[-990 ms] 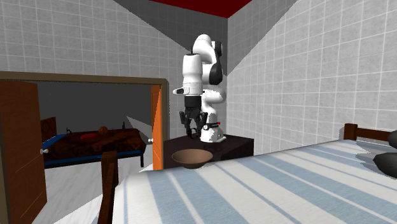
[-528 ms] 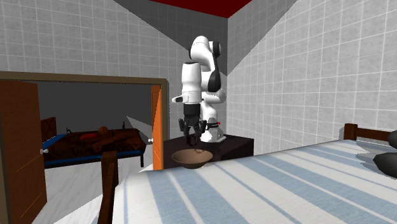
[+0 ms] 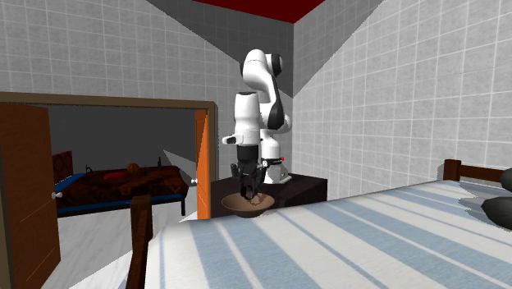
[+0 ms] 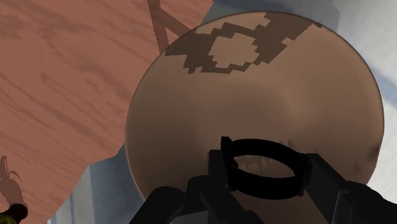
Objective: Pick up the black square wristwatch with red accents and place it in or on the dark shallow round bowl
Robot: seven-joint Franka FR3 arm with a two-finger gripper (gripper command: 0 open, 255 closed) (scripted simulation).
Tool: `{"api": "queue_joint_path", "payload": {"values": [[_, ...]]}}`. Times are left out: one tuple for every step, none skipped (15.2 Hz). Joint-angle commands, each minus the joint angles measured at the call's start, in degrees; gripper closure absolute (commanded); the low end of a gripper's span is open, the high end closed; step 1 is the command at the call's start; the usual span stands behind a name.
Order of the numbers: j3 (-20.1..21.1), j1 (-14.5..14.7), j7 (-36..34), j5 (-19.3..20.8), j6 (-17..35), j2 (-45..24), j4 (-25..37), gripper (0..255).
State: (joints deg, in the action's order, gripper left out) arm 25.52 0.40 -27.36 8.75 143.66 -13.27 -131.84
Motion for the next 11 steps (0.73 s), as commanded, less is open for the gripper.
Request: {"api": "queue_joint_path", "payload": {"values": [[-0.2,0.1,-0.2,0.3,0.3,-0.4,0.1,255],[-0.2,0.1,-0.2,0.3,0.3,-0.4,0.1,255],[-0.2,0.1,-0.2,0.3,0.3,-0.4,0.1,255],[-0.2,0.1,-0.2,0.3,0.3,-0.4,0.1,255],[-0.2,0.1,-0.2,0.3,0.3,-0.4,0.1,255],[-0.2,0.1,-0.2,0.3,0.3,-0.4,0.1,255],[-0.2,0.1,-0.2,0.3,0.3,-0.4,0.1,0],[-0.2,0.1,-0.2,0.3,0.3,-0.4,0.1,0],[-0.2,0.1,-0.2,0.3,0.3,-0.4,0.1,0],[-0.2,0.1,-0.2,0.3,0.3,-0.4,0.1,0],[-0.2,0.1,-0.2,0.3,0.3,-0.4,0.1,0]]}}
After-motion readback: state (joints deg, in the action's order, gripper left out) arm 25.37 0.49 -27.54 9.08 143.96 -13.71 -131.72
